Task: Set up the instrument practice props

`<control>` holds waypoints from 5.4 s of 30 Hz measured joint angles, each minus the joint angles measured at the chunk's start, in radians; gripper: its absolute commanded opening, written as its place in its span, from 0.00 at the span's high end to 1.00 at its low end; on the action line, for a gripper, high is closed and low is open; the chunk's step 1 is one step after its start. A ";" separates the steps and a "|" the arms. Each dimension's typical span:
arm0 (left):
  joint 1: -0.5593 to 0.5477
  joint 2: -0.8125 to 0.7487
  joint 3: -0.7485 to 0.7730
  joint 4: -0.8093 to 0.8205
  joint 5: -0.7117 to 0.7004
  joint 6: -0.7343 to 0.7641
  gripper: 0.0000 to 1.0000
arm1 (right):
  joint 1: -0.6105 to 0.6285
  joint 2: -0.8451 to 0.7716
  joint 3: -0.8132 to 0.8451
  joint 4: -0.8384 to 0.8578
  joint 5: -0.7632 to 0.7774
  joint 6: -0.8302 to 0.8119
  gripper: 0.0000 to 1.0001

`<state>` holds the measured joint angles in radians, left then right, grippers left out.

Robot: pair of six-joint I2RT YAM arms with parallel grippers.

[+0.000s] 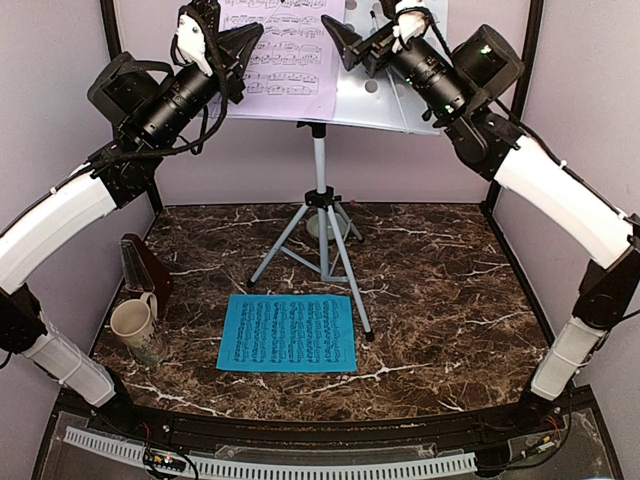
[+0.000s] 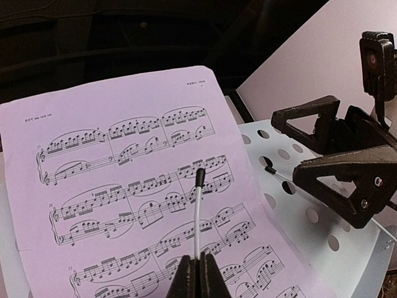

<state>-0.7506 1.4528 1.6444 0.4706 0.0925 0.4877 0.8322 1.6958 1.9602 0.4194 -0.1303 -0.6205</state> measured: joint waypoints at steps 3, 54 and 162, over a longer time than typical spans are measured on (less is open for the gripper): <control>0.000 0.000 0.000 0.000 -0.001 0.003 1.00 | 0.013 -0.031 -0.029 -0.026 0.040 0.012 0.29; 0.000 0.000 -0.006 0.008 0.001 0.011 1.00 | 0.241 0.070 -0.069 -0.077 0.743 -0.219 0.95; 0.157 -0.360 -1.245 -0.672 0.093 -1.566 0.25 | 0.267 0.274 -0.748 -0.531 0.280 0.706 0.50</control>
<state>-0.5934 1.0924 0.3992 -0.2012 0.1860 -1.0782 1.0996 1.9701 1.2125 -0.1112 0.1501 0.0853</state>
